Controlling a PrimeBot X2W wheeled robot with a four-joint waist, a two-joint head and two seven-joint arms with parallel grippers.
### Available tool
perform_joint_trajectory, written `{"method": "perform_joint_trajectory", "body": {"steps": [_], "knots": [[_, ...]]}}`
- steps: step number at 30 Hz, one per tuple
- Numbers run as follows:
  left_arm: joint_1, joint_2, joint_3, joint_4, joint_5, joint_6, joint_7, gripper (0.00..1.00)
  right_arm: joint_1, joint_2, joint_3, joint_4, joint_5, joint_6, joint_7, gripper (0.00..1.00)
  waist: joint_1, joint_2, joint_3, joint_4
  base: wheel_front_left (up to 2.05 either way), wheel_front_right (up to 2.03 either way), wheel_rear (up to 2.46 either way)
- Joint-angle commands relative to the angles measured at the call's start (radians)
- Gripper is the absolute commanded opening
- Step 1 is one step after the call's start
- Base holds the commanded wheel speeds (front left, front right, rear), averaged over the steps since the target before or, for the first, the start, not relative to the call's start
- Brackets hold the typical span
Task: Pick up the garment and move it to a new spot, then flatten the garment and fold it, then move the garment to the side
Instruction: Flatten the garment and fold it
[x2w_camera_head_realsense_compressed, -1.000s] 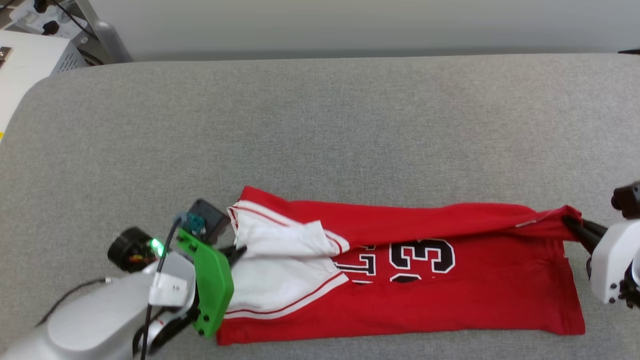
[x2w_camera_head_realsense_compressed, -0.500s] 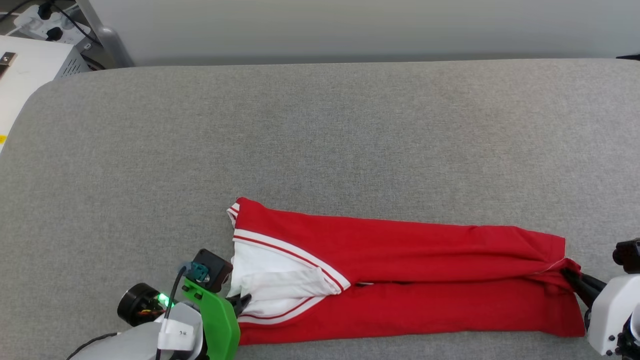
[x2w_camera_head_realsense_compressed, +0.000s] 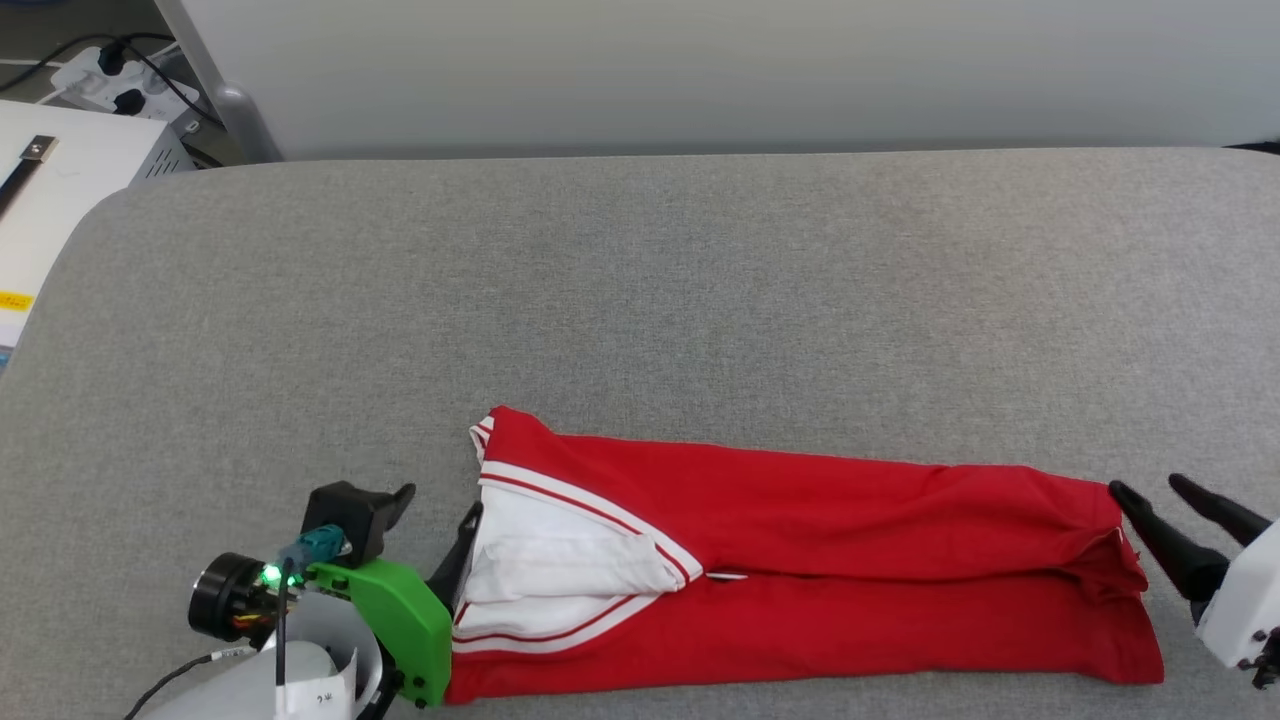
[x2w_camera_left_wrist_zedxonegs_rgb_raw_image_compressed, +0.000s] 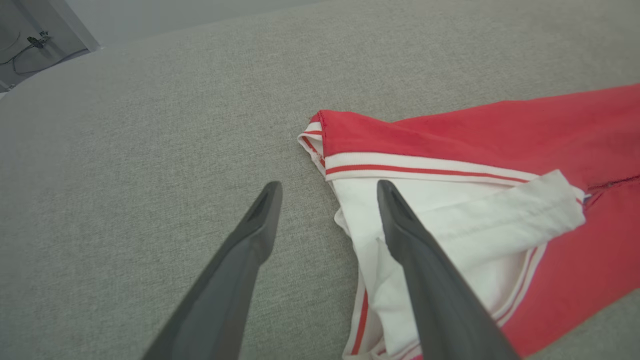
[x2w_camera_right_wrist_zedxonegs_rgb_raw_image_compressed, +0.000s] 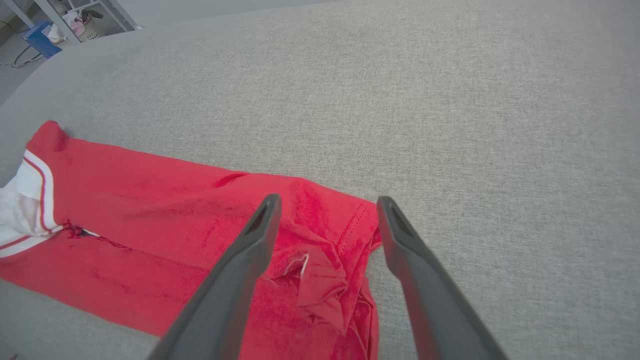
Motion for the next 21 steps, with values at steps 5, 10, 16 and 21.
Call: {"method": "perform_joint_trajectory", "body": {"steps": [5, 10, 16, 21], "knots": [[0.064, -0.027, 0.13, -0.014, 0.087, 0.122, -0.073, 1.0, 0.042, -0.042, -0.126, -0.074, 0.115, -0.001, 0.114, 1.0, 0.0001, 0.0, 0.002, 0.012, 0.0, 0.0, 0.0], [0.139, -0.091, 0.302, -0.066, 0.226, 0.172, -0.074, 1.0, 0.044, -0.052, -0.164, -0.019, 0.204, -0.001, 0.268, 1.0, 0.0001, 0.0, 0.022, 0.027, 0.0, 0.0, 0.0], [0.259, -0.201, 0.519, -0.099, 0.408, 0.17, -0.074, 1.0, -0.015, -0.02, -0.14, 0.092, 0.195, -0.001, 0.373, 1.0, 0.0001, 0.0, 0.053, 0.059, 0.0, 0.0, 0.0], [0.324, -0.276, 0.631, -0.097, 0.512, 0.13, -0.074, 1.0, -0.044, 0.02, -0.096, 0.138, 0.177, -0.001, 0.395, 1.0, 0.0001, 0.0, 0.066, 0.081, 0.0, 0.0, 0.0]]}}
